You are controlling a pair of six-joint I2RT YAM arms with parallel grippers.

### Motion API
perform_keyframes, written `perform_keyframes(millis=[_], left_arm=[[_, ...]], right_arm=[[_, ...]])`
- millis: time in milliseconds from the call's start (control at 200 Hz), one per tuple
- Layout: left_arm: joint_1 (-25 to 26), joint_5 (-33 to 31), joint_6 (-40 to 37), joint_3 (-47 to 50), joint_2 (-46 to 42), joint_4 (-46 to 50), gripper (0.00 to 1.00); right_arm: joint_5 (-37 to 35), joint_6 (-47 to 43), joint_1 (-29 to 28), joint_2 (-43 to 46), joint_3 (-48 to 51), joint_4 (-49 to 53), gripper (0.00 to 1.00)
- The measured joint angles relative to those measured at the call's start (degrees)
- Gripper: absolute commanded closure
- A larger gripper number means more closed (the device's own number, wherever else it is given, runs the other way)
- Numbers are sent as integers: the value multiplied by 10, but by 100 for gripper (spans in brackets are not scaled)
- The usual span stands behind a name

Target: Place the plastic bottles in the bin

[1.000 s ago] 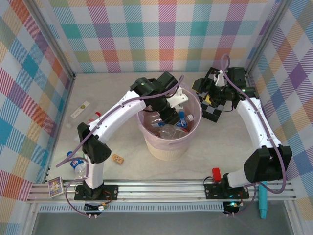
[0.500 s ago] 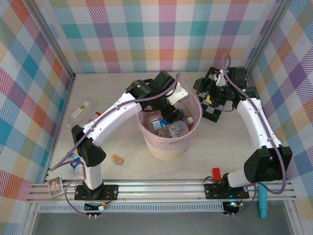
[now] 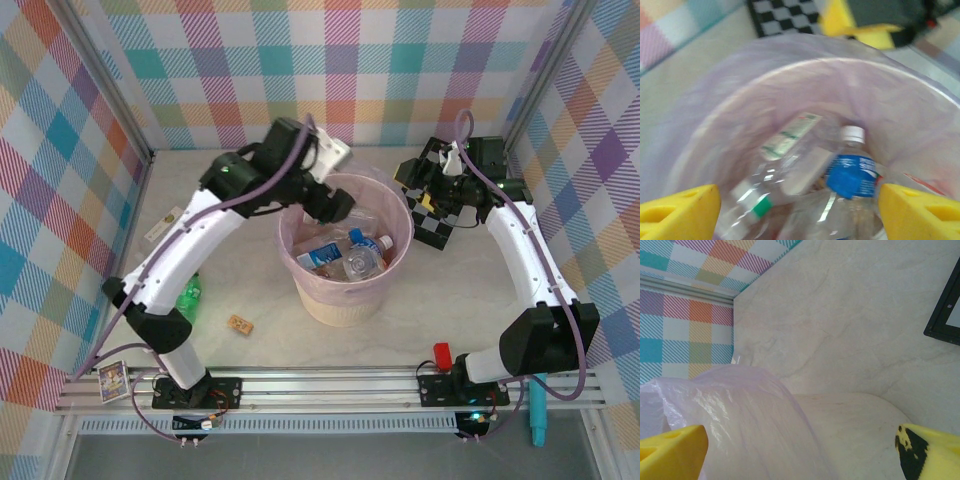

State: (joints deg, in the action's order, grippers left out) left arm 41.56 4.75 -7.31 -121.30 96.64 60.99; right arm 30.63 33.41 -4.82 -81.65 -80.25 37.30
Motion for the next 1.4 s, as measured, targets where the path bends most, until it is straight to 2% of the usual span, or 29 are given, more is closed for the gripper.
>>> perform_keyframes(millis=[170, 375, 510, 680, 810, 1005, 1175, 1400], left_arm=[[-115, -21, 59, 77, -77, -16, 18], [-316, -5, 127, 243, -180, -62, 13], [-418, 0, 153, 342, -191, -101, 9], [-499, 1, 184, 449, -170, -161, 8], [-527, 0, 201, 515, -147, -207, 5], [-528, -9, 184, 530, -59, -230, 4], [-526, -19, 153, 515, 6, -231, 6], [-514, -65, 112, 463, 76, -206, 10]], right_arm=[[2, 0, 0, -3, 0, 0, 4], [5, 0, 0, -9, 0, 0, 4], [5, 0, 0, -9, 0, 0, 4], [5, -1, 0, -9, 0, 1, 4], [5, -1, 1, -9, 0, 0, 4], [5, -1, 4, -9, 0, 1, 4], [5, -1, 4, -9, 0, 1, 4], [4, -1, 4, -9, 0, 1, 4]])
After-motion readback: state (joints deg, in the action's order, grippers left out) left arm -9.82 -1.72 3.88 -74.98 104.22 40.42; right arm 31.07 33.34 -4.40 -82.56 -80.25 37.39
